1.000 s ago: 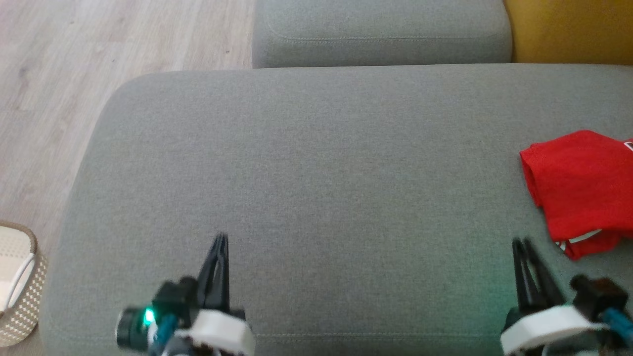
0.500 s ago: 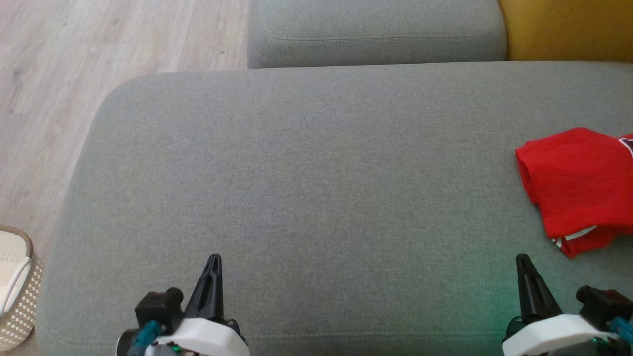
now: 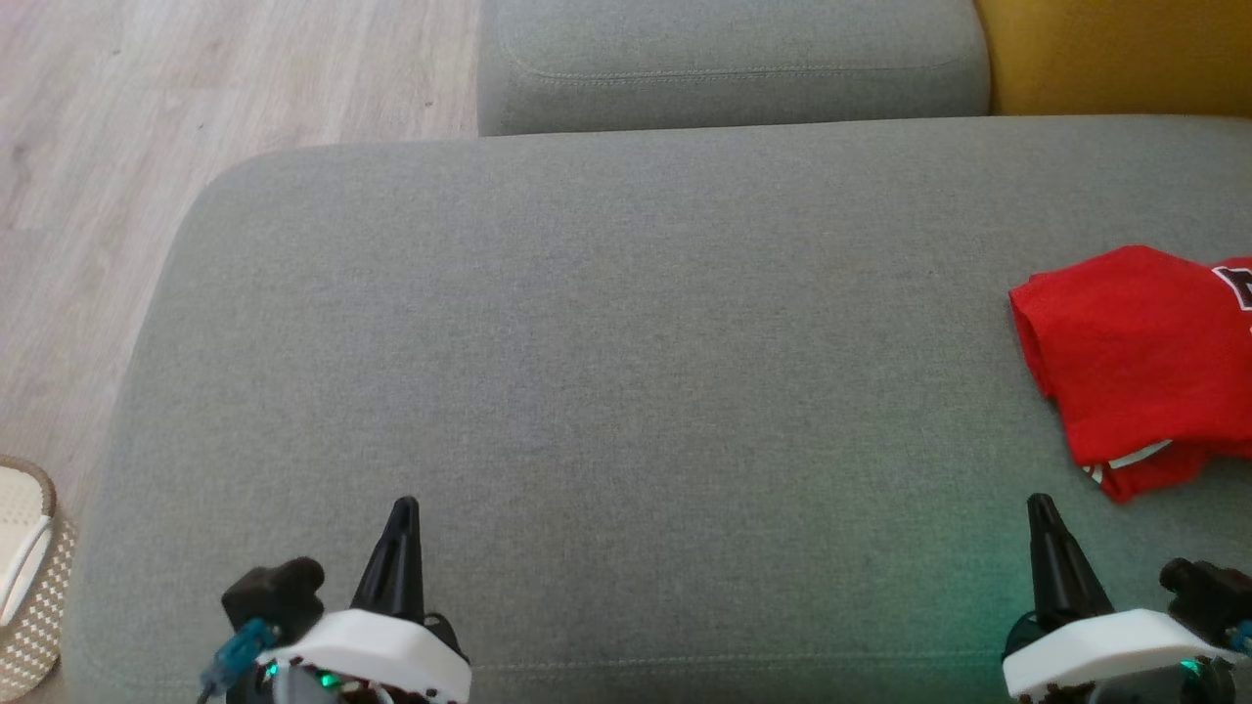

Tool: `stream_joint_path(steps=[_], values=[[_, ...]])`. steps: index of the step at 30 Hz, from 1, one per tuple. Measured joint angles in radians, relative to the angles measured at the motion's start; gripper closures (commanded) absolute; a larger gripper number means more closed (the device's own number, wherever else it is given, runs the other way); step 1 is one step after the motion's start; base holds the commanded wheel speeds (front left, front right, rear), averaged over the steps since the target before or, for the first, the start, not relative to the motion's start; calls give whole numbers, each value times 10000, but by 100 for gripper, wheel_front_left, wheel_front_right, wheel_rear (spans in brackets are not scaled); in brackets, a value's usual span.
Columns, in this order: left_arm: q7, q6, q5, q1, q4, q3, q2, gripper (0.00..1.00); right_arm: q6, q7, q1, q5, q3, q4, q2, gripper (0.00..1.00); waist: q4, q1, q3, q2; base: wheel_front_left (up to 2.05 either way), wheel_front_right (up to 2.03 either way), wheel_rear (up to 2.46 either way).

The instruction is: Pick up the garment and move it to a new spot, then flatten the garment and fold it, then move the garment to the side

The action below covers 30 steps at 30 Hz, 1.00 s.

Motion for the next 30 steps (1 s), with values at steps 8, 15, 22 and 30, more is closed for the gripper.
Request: stream_joint_path(steps=[8,15,22,30], values=[[171,-153,-980,-13,44,230,12,100,0,263,-122,918,-4,8,0,100,-76,0,10,0,0,0,0],[347,-253,-1818,-172,71,368,23,100,0,447,-234,1735,-10,21,0,100,-143,0,20,0,0,0,0],[535,-508,-2788,-213,130,637,36,100,0,688,-327,2644,-13,58,-2,100,-219,0,30,0,0,0,0],[755,-675,-3737,-315,215,890,40,100,0,924,-446,3563,-19,63,-2,100,-295,0,40,0,0,0,0]])
